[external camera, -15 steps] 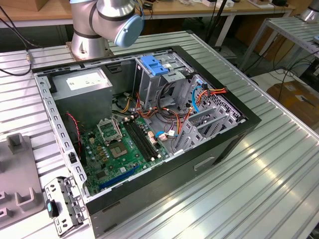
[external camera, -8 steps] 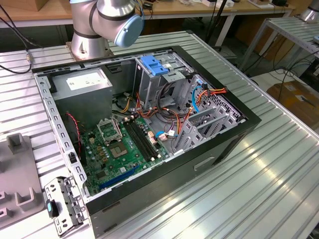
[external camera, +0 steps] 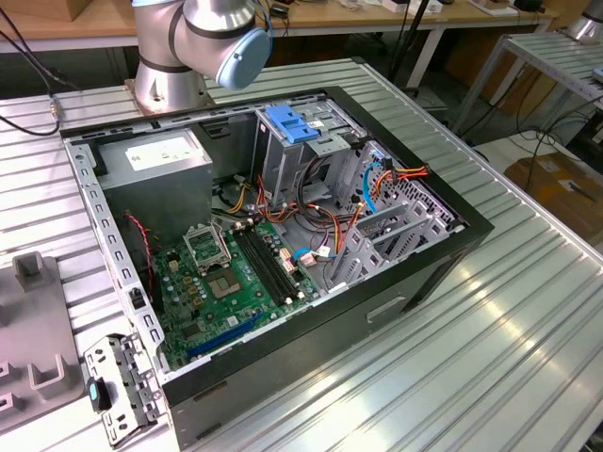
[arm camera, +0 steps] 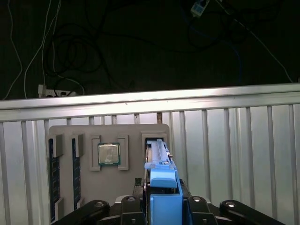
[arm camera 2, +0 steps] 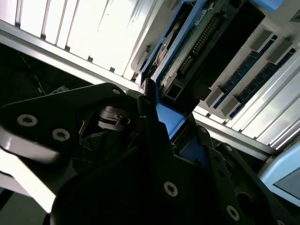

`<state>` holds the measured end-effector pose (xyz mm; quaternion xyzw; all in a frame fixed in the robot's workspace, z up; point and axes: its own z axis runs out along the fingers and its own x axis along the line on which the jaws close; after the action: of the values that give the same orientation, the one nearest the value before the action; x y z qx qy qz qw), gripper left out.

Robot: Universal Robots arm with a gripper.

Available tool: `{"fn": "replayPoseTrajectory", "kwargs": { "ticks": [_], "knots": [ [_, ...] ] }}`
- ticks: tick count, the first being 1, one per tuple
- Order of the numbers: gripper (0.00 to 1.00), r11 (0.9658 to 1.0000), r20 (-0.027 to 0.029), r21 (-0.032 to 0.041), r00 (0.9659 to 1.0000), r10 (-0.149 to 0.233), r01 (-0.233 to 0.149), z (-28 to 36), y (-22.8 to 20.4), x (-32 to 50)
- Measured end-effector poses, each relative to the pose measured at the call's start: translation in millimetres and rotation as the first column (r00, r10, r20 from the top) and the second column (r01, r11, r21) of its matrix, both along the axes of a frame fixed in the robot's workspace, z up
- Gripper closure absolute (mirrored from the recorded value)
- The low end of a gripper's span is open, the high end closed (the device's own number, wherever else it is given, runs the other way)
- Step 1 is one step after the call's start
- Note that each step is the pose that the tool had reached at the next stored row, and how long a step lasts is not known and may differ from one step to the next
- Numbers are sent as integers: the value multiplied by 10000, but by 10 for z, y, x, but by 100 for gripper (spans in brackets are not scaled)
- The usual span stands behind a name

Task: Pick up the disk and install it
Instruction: 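Pick up the disk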

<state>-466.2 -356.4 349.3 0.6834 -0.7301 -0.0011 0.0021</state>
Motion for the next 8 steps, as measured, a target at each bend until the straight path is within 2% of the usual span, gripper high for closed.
{"fn": "replayPoseTrajectory", "kwargs": {
  "ticks": [8],
  "knots": [
    [63,10000,-6,-3,10000,0,0,21,0,0]
  ]
}}
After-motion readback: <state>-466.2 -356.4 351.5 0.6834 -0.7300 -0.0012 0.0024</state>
